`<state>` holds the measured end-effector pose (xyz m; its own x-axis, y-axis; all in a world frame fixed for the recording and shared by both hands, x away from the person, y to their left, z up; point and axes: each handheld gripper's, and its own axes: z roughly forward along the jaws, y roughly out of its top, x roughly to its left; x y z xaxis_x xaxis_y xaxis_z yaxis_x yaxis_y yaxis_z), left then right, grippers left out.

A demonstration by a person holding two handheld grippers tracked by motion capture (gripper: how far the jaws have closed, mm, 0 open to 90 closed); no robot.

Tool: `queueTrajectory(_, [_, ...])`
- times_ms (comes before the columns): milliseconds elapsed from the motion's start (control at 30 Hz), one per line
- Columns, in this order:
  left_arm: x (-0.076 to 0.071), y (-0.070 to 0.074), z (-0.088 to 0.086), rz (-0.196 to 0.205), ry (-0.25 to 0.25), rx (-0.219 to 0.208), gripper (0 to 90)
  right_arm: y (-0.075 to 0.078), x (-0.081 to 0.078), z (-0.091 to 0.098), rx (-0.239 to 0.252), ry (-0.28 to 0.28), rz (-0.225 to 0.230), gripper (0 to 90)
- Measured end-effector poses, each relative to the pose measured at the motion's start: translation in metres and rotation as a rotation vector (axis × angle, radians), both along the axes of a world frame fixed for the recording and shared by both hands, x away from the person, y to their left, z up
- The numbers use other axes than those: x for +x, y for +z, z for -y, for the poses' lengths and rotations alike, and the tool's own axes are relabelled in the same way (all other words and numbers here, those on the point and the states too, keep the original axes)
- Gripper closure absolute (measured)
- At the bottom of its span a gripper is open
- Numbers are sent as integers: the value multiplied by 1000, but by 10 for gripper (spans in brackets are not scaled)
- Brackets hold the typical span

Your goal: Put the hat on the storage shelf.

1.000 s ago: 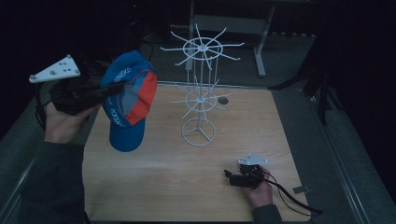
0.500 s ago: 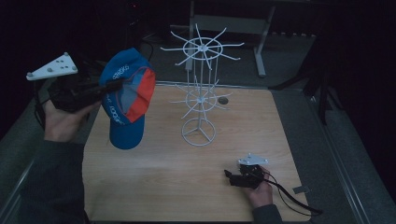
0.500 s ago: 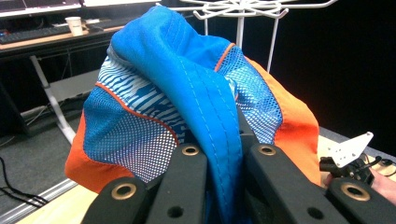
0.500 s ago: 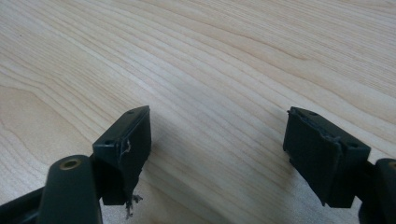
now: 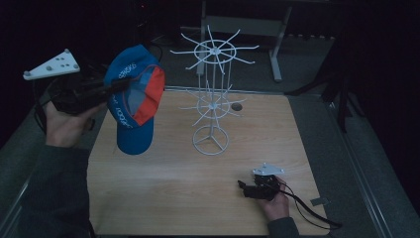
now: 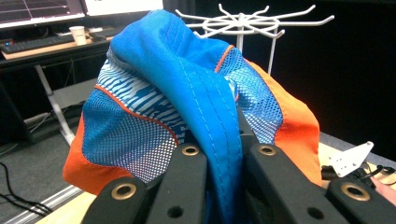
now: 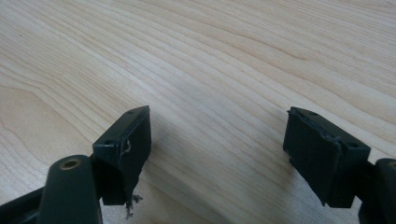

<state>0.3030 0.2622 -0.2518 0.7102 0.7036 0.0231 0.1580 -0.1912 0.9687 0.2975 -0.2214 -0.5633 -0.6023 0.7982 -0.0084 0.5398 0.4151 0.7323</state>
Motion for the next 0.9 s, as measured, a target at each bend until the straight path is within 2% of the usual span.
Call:
queueTrajectory(267, [1,9,1,10,4,20,887,0,0,0,0,0,0,233])
queueTrajectory(600, [5,16,7,22,-3,15,887,0,0,0,0,0,0,233])
queueTrajectory(767, [6,17,10,40,-21,-20,887,0,0,0,0,0,0,233])
queueTrajectory(900, [8,17,15,51,-30,-31,887,0,0,0,0,0,0,233])
